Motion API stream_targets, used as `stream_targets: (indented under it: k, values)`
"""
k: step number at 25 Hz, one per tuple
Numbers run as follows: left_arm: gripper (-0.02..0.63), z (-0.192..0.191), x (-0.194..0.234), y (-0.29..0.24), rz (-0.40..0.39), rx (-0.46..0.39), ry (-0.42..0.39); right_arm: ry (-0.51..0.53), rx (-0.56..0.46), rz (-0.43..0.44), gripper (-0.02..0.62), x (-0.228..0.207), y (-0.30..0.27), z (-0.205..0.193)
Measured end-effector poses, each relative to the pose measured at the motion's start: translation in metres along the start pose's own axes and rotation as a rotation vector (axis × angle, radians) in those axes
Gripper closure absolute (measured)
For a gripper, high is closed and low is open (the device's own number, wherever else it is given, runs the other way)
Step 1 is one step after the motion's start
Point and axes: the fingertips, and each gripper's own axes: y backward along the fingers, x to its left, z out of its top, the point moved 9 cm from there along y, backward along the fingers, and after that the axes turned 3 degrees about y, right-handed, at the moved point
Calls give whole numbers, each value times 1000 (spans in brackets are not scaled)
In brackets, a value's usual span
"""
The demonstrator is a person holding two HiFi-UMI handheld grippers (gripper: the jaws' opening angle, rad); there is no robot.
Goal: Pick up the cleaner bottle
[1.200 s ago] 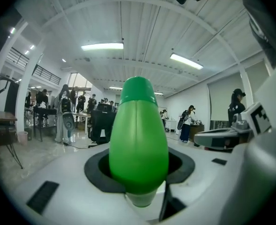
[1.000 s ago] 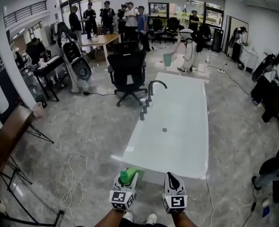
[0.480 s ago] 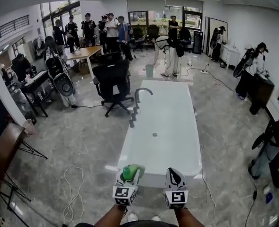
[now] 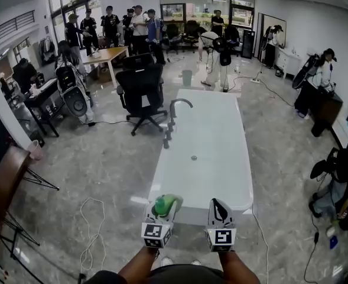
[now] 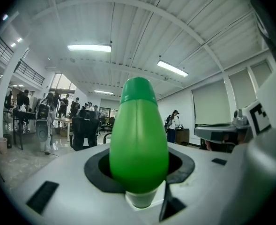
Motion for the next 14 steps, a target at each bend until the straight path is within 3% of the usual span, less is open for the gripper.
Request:
stream_targets:
  k: [7,14]
  values:
    - [420,3,3,-10,-5,-10,-3,65,-6,-10,578,2,-7,2]
    - [420,6,8,-21,-6,7,14,59,-11,-22,578,0,-14,7]
